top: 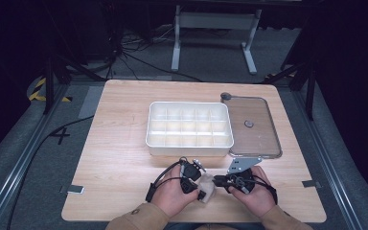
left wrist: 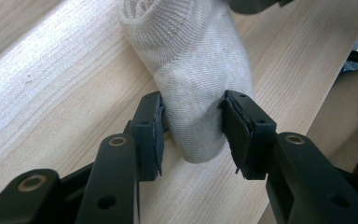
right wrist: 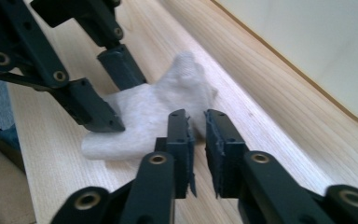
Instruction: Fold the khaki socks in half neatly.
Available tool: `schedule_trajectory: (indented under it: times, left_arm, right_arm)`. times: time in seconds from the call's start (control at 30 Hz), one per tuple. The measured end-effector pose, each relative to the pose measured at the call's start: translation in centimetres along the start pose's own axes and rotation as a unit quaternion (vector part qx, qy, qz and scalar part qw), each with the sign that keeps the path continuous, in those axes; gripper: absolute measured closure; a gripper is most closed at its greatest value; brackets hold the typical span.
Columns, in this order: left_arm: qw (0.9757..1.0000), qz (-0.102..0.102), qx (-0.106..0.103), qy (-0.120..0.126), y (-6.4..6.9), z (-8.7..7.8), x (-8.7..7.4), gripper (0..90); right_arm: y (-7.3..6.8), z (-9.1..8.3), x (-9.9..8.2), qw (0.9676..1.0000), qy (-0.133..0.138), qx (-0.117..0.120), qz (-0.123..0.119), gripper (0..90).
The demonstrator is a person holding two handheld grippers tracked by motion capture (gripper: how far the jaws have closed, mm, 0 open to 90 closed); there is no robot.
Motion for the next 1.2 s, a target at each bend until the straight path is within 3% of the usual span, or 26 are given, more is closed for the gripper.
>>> schedule_trajectory:
  times: [0.2,0.33,0.43,0.6,0.83,1.2]
  left_arm:
    - [1.0,-0.002,0.002,-0.002,0.0,0.0,0.0,59.2]
    - [1.0,-0.004,-0.002,0.004,0.0,0.0,-0.1,59.2]
    - [1.0,-0.006,-0.002,0.006,0.0,0.0,-0.1,59.2]
    - [1.0,-0.004,0.0,0.002,0.0,-0.1,-0.2,59.3]
    - [1.0,0.001,0.001,0.003,-0.2,-0.8,-0.6,59.0]
    - [0.9987,-0.033,0.009,0.038,-2.1,-3.4,-1.1,57.2]
  right_arm:
    - [0.4,0.2,-0.3,0.9996,-0.006,0.006,0.028,62.8]
    - [0.3,0.3,-0.1,0.9985,0.013,0.007,0.052,54.5]
    - [0.1,0.6,0.2,0.9983,0.021,0.006,0.055,49.1]
    - [-0.4,1.5,0.4,0.9982,0.021,0.01,0.056,45.4]
    - [-0.1,2.3,0.1,0.9968,0.004,0.021,0.078,44.9]
    - [0.2,2.9,-0.2,0.9921,-0.008,0.044,0.117,45.4]
Point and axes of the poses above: each handheld gripper's, and its own axes: z roughly forward along the jaws, x roughly out of its top, y roughly to its right, the point moved 2 cm from there along z, roughly forward along the jaws, and after that the axes turned 12 degrees about -z, right-handed, at the moved point
